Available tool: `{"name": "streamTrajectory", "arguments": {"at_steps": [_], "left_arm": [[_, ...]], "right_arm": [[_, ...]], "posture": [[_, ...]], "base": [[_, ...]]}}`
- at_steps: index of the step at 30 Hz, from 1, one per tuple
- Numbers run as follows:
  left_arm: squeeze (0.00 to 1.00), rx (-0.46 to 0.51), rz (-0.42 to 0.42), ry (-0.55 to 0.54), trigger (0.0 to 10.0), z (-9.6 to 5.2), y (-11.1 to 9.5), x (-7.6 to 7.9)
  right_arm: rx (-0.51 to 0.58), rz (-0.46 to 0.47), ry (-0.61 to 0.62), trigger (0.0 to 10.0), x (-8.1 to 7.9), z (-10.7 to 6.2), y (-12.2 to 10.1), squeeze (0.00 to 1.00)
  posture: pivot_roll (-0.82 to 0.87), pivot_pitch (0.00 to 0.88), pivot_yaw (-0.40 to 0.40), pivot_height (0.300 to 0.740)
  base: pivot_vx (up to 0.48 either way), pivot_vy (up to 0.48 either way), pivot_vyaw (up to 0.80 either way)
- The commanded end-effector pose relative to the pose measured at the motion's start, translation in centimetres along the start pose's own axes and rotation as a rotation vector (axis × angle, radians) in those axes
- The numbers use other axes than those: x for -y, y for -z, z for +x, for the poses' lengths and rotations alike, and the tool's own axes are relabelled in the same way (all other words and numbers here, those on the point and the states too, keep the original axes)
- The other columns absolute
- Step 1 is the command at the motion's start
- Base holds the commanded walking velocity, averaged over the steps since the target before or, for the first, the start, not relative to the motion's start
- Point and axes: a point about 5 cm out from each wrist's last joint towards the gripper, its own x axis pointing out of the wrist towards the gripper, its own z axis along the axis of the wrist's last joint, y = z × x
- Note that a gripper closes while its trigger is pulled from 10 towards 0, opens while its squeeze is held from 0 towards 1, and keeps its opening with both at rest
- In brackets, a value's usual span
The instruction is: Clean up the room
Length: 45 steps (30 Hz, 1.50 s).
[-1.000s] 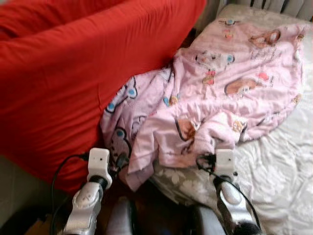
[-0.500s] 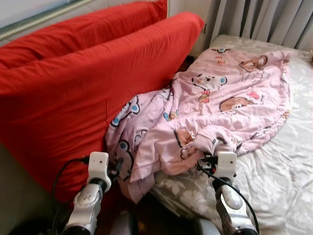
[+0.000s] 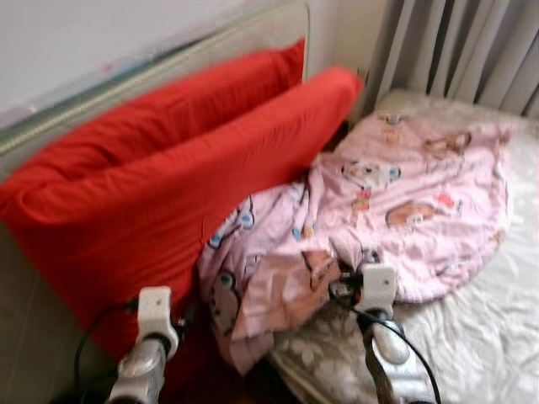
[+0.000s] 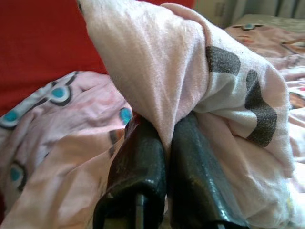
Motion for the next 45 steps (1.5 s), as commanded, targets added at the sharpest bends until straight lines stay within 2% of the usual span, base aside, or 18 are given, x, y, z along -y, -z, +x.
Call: {"name": "streamTrajectory", "arguments": {"at_steps": [1,4,5,8,17,22,32,37,45], "left_arm": [[0.0,-0.071,-0.005,-0.018,10.0,-0.4,1.4,-0.5],[0.0,-0.1,0.023,-0.016,10.0,-0.6,2.1,-0.7],[0.0,-0.137,0.03,-0.036,10.0,-1.0,3.0,-1.0],[0.0,-0.162,0.049,-0.039,10.0,-1.3,3.6,-1.1],[0.0,-0.233,0.1,-0.042,10.0,-2.5,6.0,-1.1],[0.0,-0.279,0.099,-0.055,10.0,-3.3,7.3,-1.6],[0.0,-0.296,0.087,-0.065,10.0,-3.6,7.8,-1.8],[0.0,-0.307,0.102,-0.041,10.0,-3.7,8.1,-1.3],[0.0,-0.319,0.111,-0.042,10.0,-3.8,8.3,-1.5]], "right_arm": [[0.012,0.009,0.015,10.0,-0.1,-0.1,-0.2,0.0],[0.022,0.022,0.021,10.0,-0.2,-0.1,-0.3,0.0],[0.032,0.055,0.034,10.0,-0.3,-0.2,-0.4,0.0],[0.04,0.083,0.043,10.0,-0.4,-0.3,-0.4,0.0],[0.03,0.057,0.033,10.0,-0.5,-0.2,-0.3,0.0],[0.032,0.061,0.035,10.0,-0.7,-0.3,-0.3,0.0],[0.024,0.063,0.029,10.0,-0.7,-0.5,0.1,0.0],[0.035,0.048,0.049,10.0,-0.1,-0.4,-0.2,0.0],[0.044,0.022,0.051,10.0,0.1,0.0,-0.7,0.0]], "posture": [[-0.03,0.0,0.03,0.74],[-0.04,0.0,0.032,0.74],[-0.03,0.0,0.038,0.74],[-0.04,0.0,0.039,0.74],[-0.03,0.0,0.039,0.74],[-0.03,0.0,0.035,0.74],[-0.03,0.0,0.028,0.74],[-0.04,0.0,0.027,0.74],[-0.02,0.0,0.019,0.74]], "base": [[0.0,0.0,0.0],[0.0,0.0,0.0],[0.0,0.0,0.0],[0.0,0.0,0.0],[0.0,0.0,0.0],[0.0,0.0,0.0],[0.0,0.0,0.0],[0.0,0.0,0.0],[0.0,0.0,0.0]]}}
